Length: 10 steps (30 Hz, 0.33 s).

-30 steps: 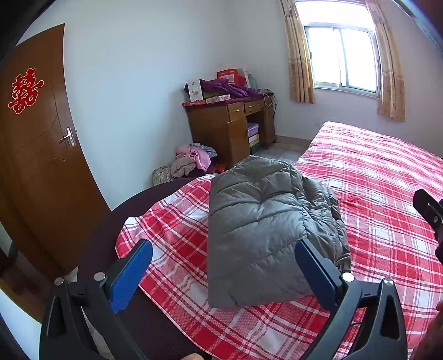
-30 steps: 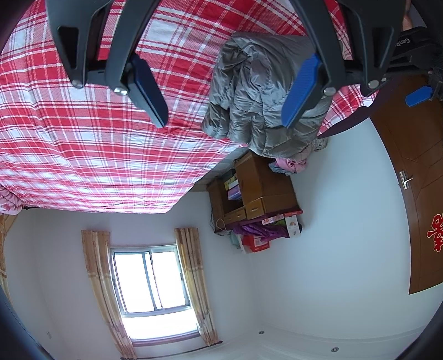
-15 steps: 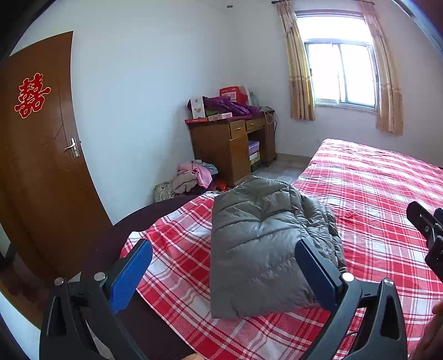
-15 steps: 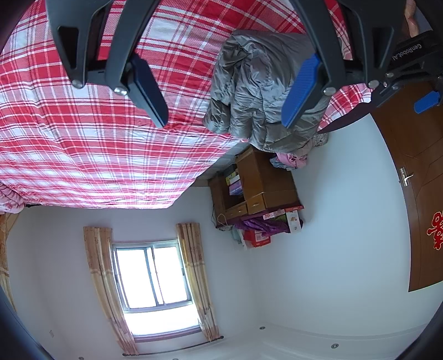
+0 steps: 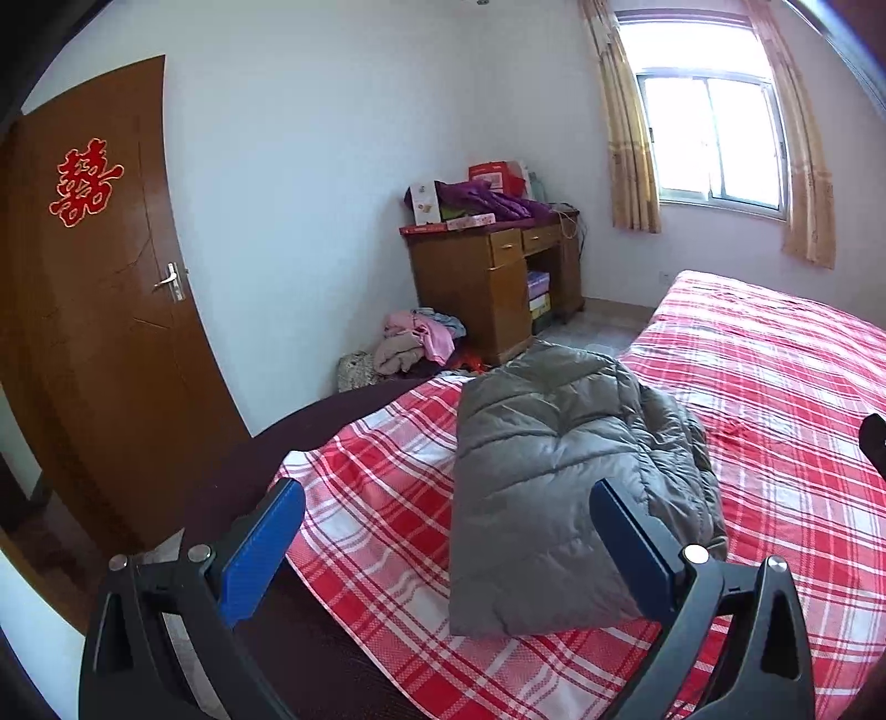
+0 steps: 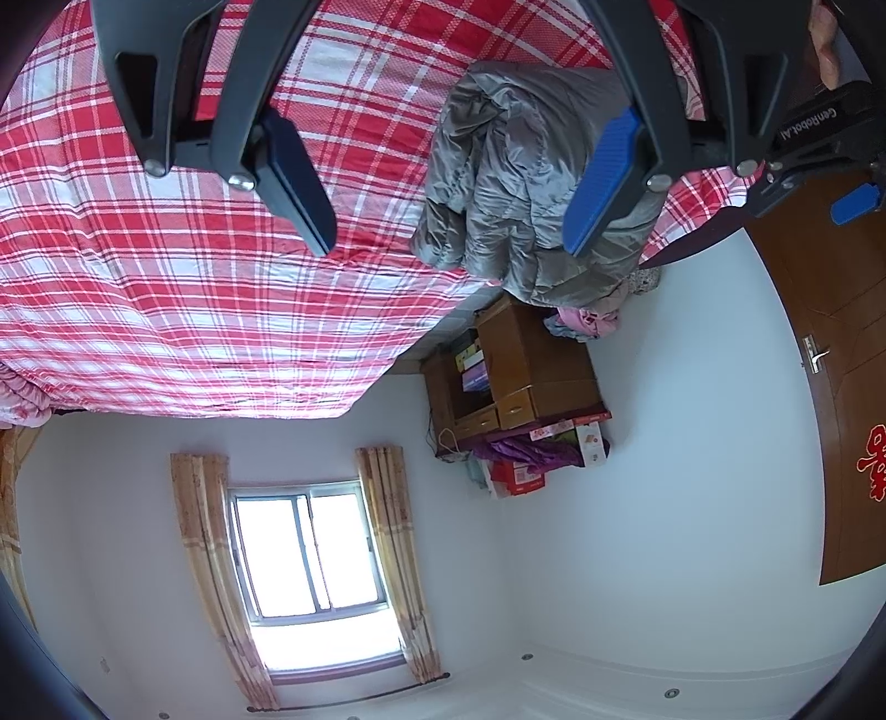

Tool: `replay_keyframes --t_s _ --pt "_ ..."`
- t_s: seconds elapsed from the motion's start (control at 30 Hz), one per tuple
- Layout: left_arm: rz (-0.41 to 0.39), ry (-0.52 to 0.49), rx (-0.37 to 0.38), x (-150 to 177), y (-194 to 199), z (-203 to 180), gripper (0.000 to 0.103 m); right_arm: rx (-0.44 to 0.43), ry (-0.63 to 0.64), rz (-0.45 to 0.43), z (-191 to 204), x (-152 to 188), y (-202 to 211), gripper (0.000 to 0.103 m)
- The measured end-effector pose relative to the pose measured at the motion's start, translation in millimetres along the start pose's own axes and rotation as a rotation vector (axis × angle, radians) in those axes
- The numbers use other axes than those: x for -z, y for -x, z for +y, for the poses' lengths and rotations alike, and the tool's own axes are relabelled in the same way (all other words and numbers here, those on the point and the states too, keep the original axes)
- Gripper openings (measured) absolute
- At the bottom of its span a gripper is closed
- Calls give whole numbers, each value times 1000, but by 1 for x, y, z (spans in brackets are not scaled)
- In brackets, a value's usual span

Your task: Fold large clothes

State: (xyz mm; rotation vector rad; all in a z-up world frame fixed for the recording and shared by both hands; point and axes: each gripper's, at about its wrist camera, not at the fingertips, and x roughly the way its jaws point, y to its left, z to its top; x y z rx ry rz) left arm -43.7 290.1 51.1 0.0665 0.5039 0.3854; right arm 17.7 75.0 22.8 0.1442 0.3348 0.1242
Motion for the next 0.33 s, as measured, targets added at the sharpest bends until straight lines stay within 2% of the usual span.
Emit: replay_keyframes --t_s 0.13,0.33 --pt "19 24 55 -1 -4 3 102 -2 -6 9 -2 1 -1 86" --pt "25 8 25 0 -8 2 102 -6 -11 19 -4 2 -5 86"
